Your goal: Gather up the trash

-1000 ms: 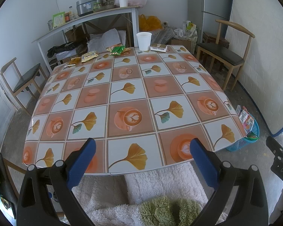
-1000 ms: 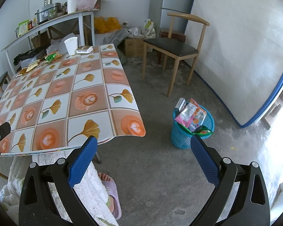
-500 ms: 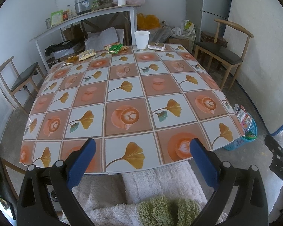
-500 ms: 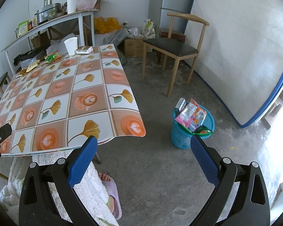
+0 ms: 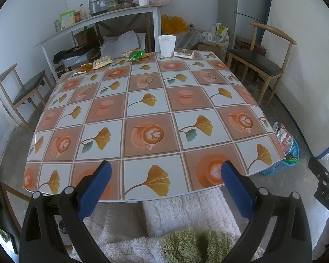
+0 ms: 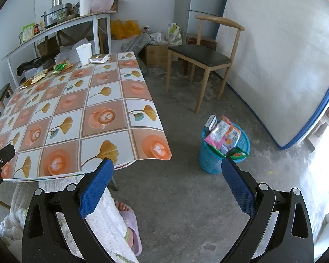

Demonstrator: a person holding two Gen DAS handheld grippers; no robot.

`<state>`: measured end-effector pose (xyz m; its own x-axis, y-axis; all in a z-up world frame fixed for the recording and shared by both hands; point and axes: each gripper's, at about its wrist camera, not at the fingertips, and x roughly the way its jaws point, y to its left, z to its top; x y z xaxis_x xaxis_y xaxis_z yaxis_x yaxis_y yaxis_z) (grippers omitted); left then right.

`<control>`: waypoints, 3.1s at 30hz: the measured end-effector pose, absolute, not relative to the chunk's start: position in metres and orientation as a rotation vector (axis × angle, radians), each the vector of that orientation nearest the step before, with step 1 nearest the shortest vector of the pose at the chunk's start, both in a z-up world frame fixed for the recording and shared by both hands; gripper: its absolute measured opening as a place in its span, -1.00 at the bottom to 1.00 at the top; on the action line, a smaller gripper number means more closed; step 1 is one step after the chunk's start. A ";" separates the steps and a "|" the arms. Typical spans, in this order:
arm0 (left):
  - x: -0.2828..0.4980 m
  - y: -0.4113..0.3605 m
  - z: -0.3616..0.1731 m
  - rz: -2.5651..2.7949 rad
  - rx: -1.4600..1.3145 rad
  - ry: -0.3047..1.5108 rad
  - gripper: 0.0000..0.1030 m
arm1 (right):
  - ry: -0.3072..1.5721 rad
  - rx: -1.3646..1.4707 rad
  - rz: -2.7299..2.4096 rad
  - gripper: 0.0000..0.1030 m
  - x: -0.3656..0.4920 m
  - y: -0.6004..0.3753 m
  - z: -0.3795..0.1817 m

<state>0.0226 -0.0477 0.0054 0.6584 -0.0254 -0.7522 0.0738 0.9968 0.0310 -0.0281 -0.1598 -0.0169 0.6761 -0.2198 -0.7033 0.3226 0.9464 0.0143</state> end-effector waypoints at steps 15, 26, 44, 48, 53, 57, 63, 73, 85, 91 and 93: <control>0.022 -0.043 0.008 -0.055 0.056 0.850 0.90 | 0.768 0.139 -0.304 0.83 -0.027 -0.158 -0.016; 0.021 -0.043 0.008 -0.054 0.056 0.851 0.90 | 0.769 0.140 -0.307 0.83 -0.027 -0.157 -0.016; 0.022 -0.042 0.009 -0.055 0.055 0.854 0.90 | 0.769 0.140 -0.307 0.83 -0.027 -0.157 -0.016; 0.023 -0.042 0.009 -0.056 0.055 0.853 0.90 | 0.769 0.140 -0.308 0.83 -0.027 -0.156 -0.016; 0.025 -0.039 0.009 -0.056 0.054 0.855 0.90 | 0.768 0.141 -0.308 0.83 -0.027 -0.156 -0.015; 0.023 -0.039 0.009 -0.056 0.054 0.855 0.90 | 0.767 0.141 -0.308 0.83 -0.027 -0.155 -0.015; 0.023 -0.039 0.010 -0.055 0.053 0.856 0.90 | 0.768 0.141 -0.307 0.83 -0.027 -0.155 -0.016; 0.026 -0.038 0.009 -0.057 0.054 0.857 0.90 | 0.768 0.141 -0.307 0.83 -0.027 -0.155 -0.016; 0.024 -0.038 0.010 -0.057 0.053 0.856 0.90 | 0.767 0.141 -0.307 0.83 -0.026 -0.153 -0.015; 0.026 -0.038 0.010 -0.058 0.053 0.856 0.90 | 0.766 0.141 -0.308 0.83 -0.026 -0.154 -0.016; 0.025 -0.038 0.011 -0.057 0.054 0.856 0.90 | 0.766 0.141 -0.307 0.83 -0.026 -0.153 -0.015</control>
